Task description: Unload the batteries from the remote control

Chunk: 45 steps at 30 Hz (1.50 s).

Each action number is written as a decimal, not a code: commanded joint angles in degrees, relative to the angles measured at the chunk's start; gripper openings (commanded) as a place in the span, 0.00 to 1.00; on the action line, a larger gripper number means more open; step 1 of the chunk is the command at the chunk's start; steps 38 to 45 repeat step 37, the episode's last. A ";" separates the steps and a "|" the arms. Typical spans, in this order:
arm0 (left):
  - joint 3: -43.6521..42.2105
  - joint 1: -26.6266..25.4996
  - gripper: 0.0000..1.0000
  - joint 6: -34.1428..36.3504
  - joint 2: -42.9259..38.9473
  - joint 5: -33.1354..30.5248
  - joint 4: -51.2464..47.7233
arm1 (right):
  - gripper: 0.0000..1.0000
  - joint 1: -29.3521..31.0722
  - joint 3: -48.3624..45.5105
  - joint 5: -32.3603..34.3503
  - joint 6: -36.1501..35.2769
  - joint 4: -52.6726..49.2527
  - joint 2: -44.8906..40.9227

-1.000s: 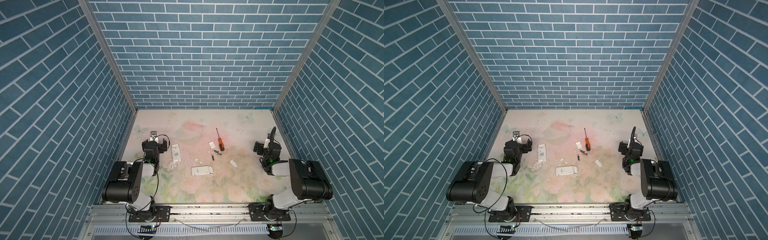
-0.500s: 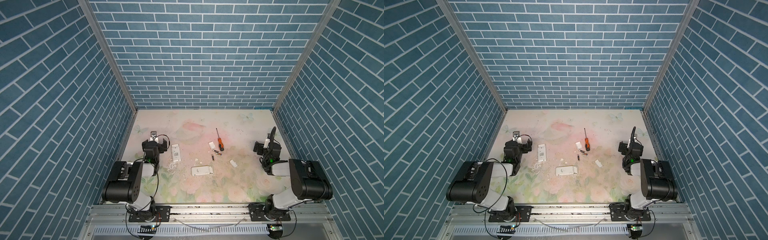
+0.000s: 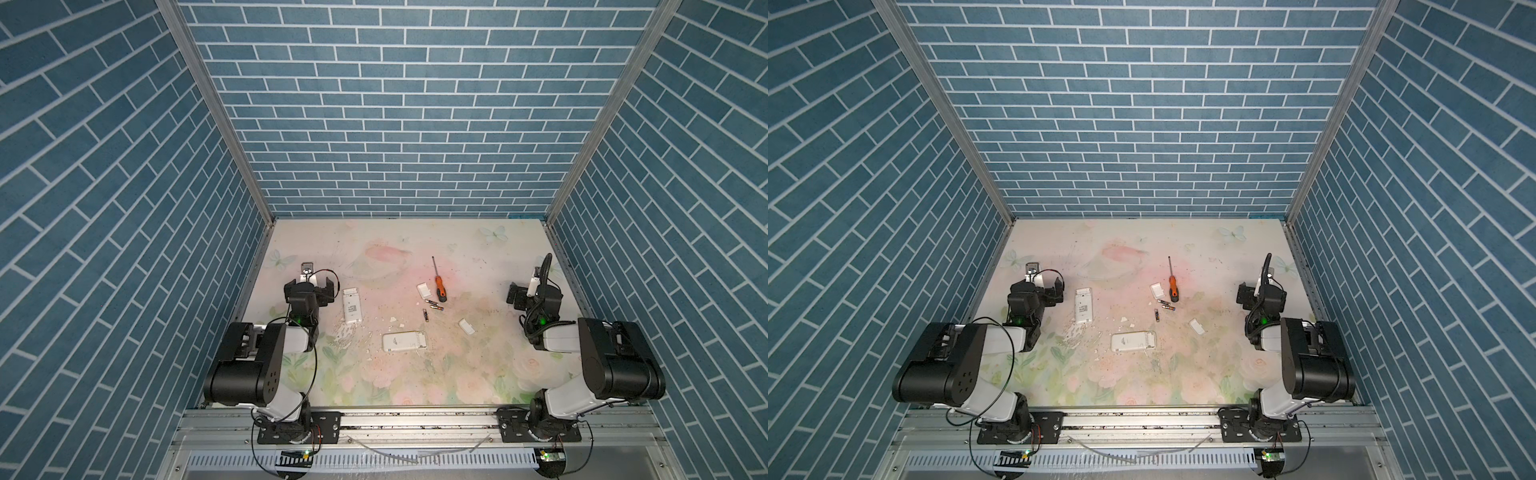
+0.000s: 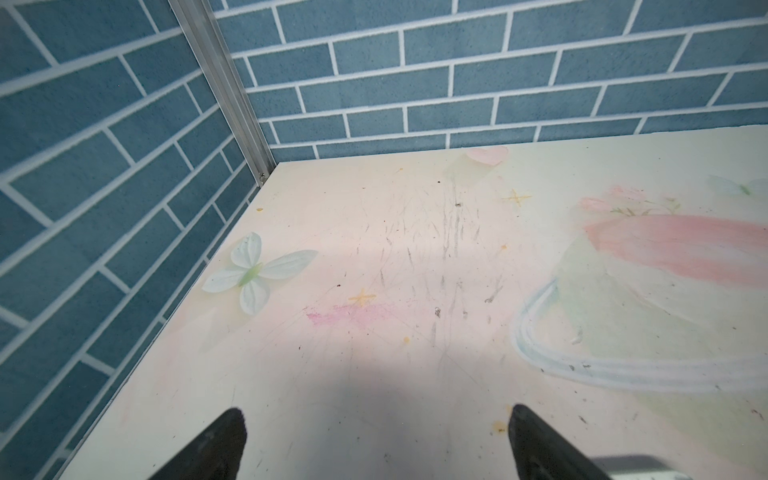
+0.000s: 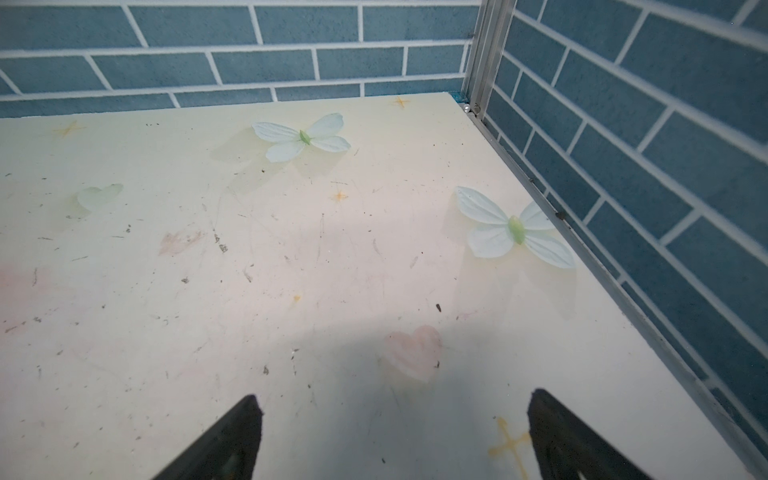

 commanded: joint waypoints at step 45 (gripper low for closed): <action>0.16 0.28 1.00 0.41 0.19 0.76 -0.40 | 0.99 -0.19 0.77 1.19 0.90 1.71 0.01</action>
